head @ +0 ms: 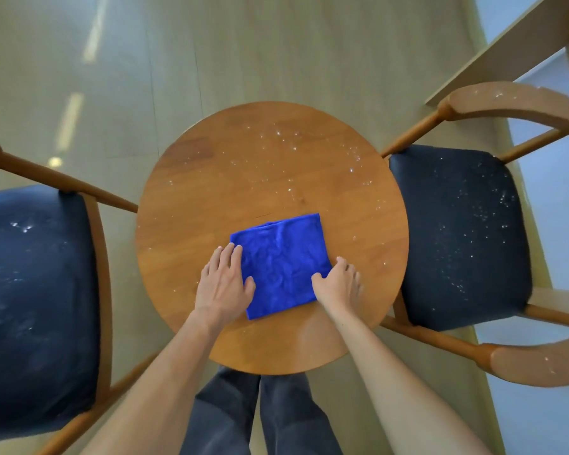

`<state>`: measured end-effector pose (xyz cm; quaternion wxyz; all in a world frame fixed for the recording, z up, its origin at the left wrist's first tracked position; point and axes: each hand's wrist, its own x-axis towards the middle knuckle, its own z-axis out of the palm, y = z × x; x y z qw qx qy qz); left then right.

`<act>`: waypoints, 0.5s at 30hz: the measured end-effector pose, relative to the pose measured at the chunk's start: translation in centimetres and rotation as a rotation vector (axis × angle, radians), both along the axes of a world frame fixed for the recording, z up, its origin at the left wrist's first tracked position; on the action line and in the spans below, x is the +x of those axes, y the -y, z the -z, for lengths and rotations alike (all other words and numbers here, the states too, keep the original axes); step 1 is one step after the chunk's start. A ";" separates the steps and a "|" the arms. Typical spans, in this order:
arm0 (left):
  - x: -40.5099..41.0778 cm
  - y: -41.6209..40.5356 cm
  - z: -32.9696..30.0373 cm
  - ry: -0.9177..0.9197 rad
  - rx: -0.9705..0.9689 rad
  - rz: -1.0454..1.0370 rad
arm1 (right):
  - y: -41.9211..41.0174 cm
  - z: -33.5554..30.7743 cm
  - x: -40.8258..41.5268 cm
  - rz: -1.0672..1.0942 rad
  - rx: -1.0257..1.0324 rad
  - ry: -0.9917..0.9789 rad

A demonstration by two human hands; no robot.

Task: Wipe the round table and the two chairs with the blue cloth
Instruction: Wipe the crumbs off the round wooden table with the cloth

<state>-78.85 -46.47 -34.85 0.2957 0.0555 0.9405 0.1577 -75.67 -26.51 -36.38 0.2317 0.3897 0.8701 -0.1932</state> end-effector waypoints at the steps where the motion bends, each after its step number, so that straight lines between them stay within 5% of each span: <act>1: 0.0 -0.1 0.1 -0.009 0.000 -0.008 | 0.0 0.2 0.0 0.003 0.014 -0.001; 7: -0.2 -1.1 0.3 -0.052 0.012 0.003 | 0.2 0.6 0.1 -0.029 0.058 -0.011; 15: -2.4 -3.0 -1.1 -0.185 0.051 0.042 | 2.0 -2.8 1.2 -0.195 0.014 -0.327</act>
